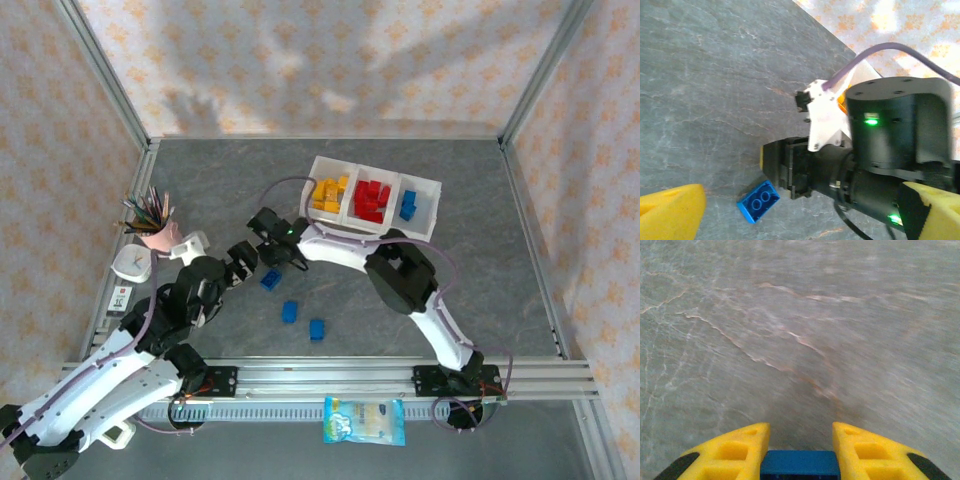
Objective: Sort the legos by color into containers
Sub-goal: Pick up the lego from the center of the table, then place the lego in the container.
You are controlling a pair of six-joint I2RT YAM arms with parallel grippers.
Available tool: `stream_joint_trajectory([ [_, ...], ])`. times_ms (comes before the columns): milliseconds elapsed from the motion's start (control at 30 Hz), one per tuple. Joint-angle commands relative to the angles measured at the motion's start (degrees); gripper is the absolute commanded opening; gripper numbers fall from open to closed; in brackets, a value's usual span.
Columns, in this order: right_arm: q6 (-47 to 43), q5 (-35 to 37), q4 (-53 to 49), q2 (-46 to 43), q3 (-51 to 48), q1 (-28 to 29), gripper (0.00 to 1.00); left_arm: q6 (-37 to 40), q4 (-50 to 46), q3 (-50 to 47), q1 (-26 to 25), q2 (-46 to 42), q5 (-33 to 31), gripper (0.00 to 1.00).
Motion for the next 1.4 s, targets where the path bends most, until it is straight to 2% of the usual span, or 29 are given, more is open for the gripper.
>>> stream_joint_trajectory([
  [0,4.74,1.03,1.12,-10.73,-4.57,-3.61,0.25,4.38,6.37,2.11,0.26,2.83,3.34,0.99],
  [200,9.12,5.86,1.76,-22.94,-15.09,-10.36,0.25,10.30,15.28,5.89,0.18,13.34,10.38,0.99],
  [367,12.19,6.95,1.88,-30.84,-22.63,-20.51,0.25,13.76,22.38,9.28,-0.76,22.52,15.43,0.99],
  [533,13.23,8.66,1.58,-32.93,-26.45,-30.94,0.25,15.23,29.39,11.77,-2.45,30.26,19.18,0.99],
  [667,12.42,10.92,2.85,-30.89,-26.87,-36.24,0.25,16.05,32.34,13.86,-2.73,35.64,21.21,0.99],
  [900,12.02,15.33,4.06,-24.71,-23.86,-41.54,0.26,17.10,34.23,16.80,-2.73,40.42,22.58,0.99],
  [1000,11.60,16.13,2.89,-21.15,-20.50,-42.66,0.29,17.29,34.15,17.20,-2.70,40.91,22.18,0.99],
  [1200,10.52,16.88,1.81,-18.47,-16.63,-42.77,0.49,17.71,33.14,17.82,-2.72,40.90,21.56,0.99],
  [1367,10.00,14.13,1.97,-20.16,-16.65,-42.67,0.59,17.98,32.70,17.66,-2.73,39.96,20.29,0.99],
])
